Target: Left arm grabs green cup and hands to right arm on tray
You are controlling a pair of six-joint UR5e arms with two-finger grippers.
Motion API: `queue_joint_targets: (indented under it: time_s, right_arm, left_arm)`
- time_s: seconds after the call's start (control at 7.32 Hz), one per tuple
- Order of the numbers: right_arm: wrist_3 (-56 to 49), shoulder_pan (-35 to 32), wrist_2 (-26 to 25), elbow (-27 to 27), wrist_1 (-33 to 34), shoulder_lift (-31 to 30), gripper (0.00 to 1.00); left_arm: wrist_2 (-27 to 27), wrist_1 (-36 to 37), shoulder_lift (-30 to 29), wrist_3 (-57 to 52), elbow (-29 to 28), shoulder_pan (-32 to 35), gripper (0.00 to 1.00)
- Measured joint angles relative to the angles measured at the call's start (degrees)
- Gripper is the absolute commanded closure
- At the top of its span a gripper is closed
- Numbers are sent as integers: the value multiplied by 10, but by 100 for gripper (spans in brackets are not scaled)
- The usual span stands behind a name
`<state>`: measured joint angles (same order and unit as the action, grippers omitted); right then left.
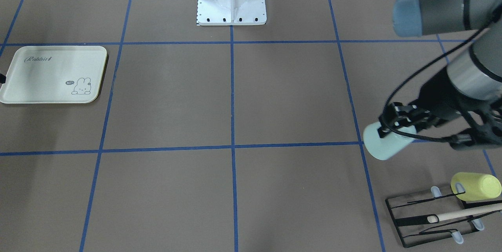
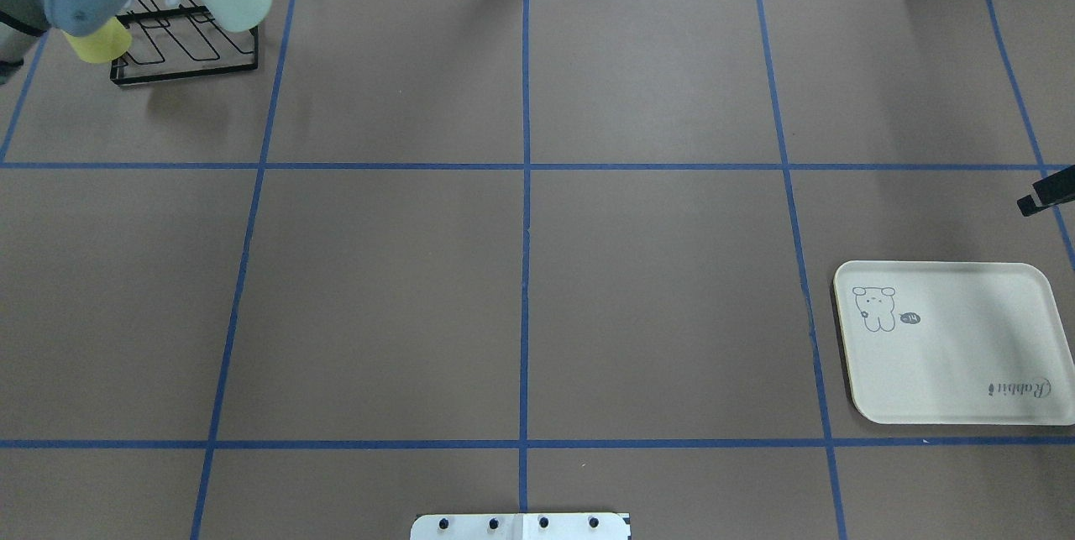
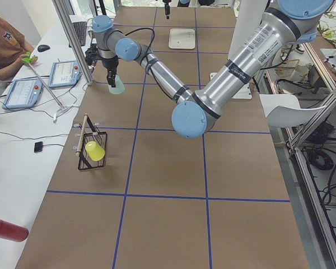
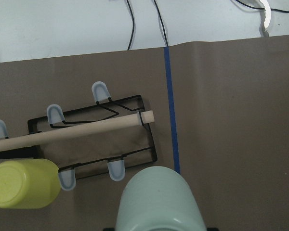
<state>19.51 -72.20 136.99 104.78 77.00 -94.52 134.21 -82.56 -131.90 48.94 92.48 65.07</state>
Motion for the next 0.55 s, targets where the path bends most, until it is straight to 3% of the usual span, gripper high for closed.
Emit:
queue_joint_targets:
  time_s: [0.14,0.55]
  right_arm:
    - [49,8,-2,-2,-48,7,0]
    - [234,53,-2,-10,-223,18,0]
  left_arm:
    - [4,-37,-4,99,18,-45,100]
    - [-3,-272,-17,393,-7,-143,100]
